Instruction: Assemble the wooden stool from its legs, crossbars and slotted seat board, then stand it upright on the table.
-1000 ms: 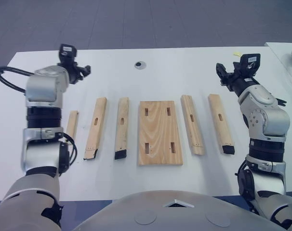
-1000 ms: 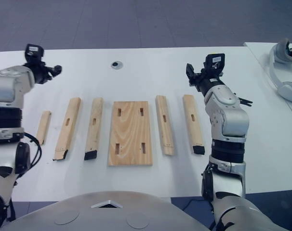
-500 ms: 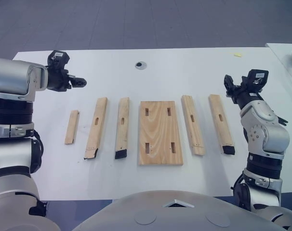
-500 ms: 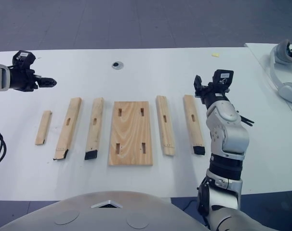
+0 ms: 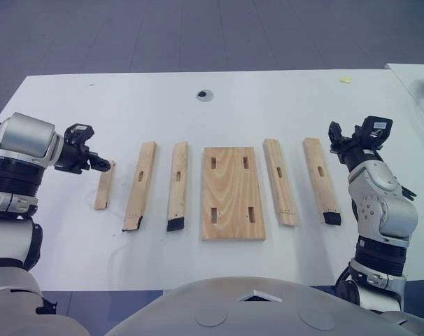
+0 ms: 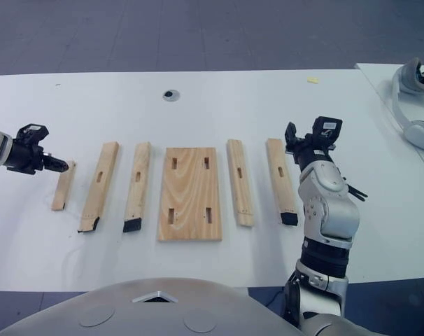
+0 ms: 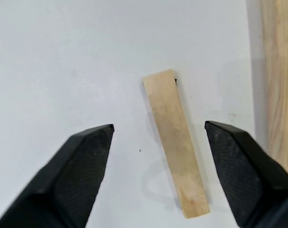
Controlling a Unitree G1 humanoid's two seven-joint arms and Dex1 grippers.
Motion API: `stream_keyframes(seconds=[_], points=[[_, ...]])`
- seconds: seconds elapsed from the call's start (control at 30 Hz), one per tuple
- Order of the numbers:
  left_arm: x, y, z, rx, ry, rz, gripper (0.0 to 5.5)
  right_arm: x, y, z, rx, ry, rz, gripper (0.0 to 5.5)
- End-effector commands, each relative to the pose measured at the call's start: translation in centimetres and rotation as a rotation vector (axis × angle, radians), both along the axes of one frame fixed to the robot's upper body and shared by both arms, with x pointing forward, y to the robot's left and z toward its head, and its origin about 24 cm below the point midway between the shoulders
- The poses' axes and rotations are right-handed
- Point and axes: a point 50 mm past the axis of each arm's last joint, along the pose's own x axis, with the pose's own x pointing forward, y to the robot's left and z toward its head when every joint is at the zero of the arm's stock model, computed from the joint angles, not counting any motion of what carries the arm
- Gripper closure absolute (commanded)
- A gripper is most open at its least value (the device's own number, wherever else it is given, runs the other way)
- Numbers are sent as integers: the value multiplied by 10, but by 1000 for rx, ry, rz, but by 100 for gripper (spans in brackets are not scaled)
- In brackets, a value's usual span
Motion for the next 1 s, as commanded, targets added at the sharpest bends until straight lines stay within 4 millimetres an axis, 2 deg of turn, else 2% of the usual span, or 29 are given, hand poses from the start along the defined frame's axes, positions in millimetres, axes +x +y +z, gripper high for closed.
stream_keyframes(seconds=[0.03,0.17,0.57,0.73,0.8,0.93,1.0], points=[[-15,-3,-21,-49,68,38,195,3,-3,7,-27,-17,1,234],[-24,-2,-37,-43,87,66,195,7,-2,13,-38,-27,22,234],[-32,-14,-51,-108,73,77,420,15,-7,18,-53,-35,30,234],[-16,-22,-52,-132,-34,62,421,18,-8,21,-58,-38,37,234],[4,-25,-42,-132,-185,23,421,22,-9,23,-58,-39,45,234],[57,-47,8,-172,-633,-210,421,30,-9,32,-59,-63,64,234],[76,-55,36,-191,-780,-235,421,34,-9,36,-63,-72,77,234]])
